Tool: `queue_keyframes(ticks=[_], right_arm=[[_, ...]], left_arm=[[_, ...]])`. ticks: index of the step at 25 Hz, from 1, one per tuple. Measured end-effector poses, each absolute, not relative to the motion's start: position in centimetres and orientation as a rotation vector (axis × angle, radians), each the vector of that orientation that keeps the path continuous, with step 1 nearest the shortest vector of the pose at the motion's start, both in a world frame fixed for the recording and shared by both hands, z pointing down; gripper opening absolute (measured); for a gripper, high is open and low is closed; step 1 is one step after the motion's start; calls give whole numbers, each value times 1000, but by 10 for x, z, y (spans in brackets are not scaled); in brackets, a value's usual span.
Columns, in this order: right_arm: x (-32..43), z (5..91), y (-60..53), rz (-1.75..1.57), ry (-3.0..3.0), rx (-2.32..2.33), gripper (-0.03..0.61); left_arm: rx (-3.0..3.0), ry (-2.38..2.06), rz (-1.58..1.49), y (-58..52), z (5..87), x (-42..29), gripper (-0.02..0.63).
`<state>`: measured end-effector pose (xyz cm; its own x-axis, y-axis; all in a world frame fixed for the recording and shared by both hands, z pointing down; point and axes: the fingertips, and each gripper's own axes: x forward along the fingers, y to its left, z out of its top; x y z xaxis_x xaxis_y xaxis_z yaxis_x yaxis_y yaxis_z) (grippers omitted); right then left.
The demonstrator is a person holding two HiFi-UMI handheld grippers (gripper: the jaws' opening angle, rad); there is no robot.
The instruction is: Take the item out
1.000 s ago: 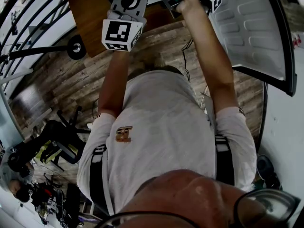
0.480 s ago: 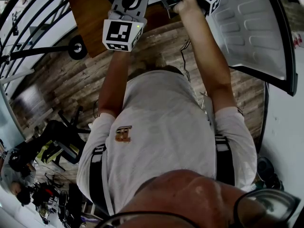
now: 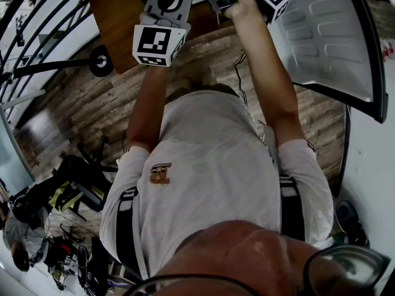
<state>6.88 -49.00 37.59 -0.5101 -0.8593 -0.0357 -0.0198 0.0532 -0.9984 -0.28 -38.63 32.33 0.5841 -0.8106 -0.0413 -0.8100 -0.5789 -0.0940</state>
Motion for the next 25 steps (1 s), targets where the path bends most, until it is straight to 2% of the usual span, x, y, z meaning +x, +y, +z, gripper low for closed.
queue_keyframes(ticks=[25], right_arm=[[72,354,-487,-1465,1654,-887,37]], left_arm=[[-2717,1382,-2,-400,319,-5,18]])
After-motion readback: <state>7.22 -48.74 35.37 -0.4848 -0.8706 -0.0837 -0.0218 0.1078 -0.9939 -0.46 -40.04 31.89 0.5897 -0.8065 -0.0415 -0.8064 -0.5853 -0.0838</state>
